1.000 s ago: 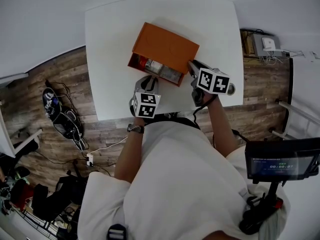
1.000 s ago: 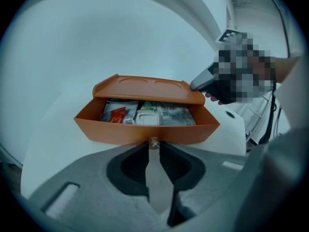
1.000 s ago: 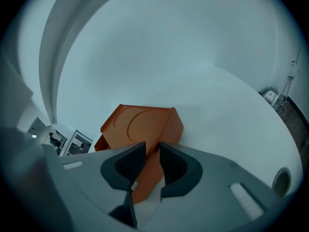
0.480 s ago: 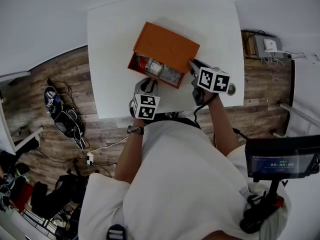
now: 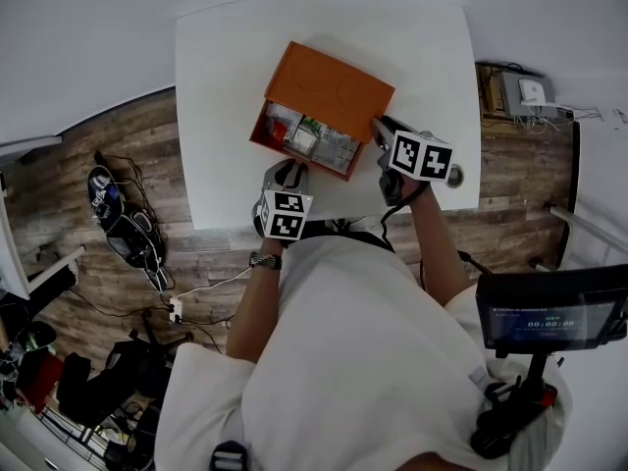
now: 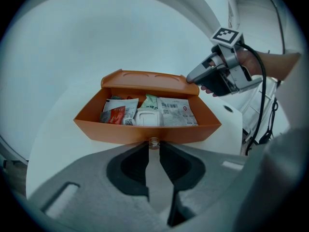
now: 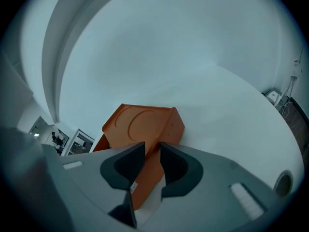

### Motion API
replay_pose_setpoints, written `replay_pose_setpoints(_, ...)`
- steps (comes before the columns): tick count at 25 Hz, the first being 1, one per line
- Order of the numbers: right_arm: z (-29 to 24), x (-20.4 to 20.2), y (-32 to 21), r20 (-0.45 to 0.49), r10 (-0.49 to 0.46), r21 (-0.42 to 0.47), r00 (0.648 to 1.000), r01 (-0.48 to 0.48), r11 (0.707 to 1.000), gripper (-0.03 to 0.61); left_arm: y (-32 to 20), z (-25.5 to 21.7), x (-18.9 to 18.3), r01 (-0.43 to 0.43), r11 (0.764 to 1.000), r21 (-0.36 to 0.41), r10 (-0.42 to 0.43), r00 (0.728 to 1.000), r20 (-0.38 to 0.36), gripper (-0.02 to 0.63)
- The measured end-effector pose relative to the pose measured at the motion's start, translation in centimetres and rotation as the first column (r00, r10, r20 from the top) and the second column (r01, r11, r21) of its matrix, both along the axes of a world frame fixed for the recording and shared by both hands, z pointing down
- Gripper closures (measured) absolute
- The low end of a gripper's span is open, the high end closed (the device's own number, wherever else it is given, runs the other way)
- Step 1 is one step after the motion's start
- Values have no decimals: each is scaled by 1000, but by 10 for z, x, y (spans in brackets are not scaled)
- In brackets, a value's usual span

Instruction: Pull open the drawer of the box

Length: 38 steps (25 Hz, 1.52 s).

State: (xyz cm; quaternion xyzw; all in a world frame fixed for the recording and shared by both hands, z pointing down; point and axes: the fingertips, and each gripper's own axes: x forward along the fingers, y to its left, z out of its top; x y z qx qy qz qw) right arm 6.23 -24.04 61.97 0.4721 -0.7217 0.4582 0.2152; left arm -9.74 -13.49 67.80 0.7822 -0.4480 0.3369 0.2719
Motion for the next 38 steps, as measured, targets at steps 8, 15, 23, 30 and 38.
replay_pose_setpoints(8,1,2,-2,-1,7,2,1000,-7,1000,476,9,2,-6,3,1000,-10,-3,1000,12,538)
replay_pose_setpoints(15,1,4,-6,1,21,8,1000,-21,1000,476,13,1,-10,5,1000,-18,-5,1000,12,538)
replay_pose_setpoints(23,2,8,-9,2,29,11,1000,-29,1000,476,11,2,-6,9,1000,-12,-9,1000,5,538)
replay_pose_setpoints(30,1,6,-6,-4,16,26,1000,-15,1000,480,11,5,-10,91,994,-57,-95,993,-66,533)
replay_pose_setpoints(38,-10,4,0,-25,-15,71,1000,16,997,480,5,-1,-21,115,993,-30,-116,993,-33,523)
